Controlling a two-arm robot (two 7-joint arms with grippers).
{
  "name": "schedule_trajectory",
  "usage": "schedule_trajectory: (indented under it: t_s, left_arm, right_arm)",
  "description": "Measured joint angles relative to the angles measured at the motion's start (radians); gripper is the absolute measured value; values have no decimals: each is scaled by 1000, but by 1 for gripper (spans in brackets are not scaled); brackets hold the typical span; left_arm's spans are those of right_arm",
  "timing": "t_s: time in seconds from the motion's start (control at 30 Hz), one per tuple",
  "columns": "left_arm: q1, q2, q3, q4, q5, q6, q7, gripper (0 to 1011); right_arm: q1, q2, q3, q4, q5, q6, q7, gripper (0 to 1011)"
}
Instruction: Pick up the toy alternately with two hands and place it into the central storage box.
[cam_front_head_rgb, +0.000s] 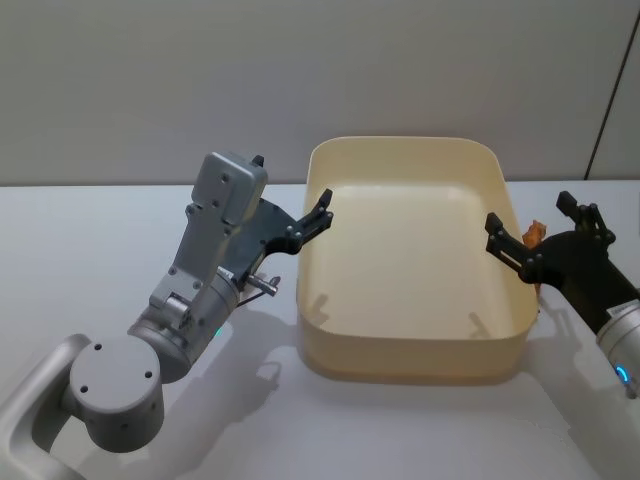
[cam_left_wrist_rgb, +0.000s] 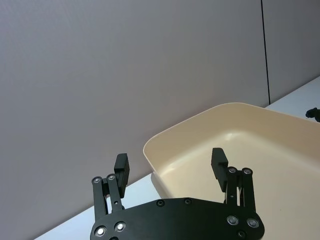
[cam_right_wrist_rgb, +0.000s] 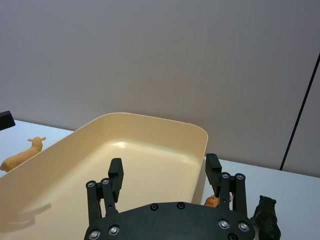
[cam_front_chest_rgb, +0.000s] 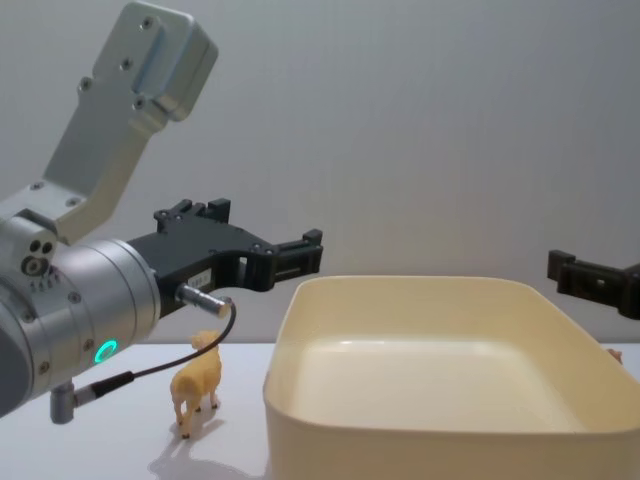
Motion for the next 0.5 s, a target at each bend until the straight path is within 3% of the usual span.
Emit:
schedule_trajectory:
  t_s: [0.5]
  left_arm:
    - [0,0,0,0,0,0,0,1001]
  right_arm:
    - [0,0,0,0,0,0,0,1001]
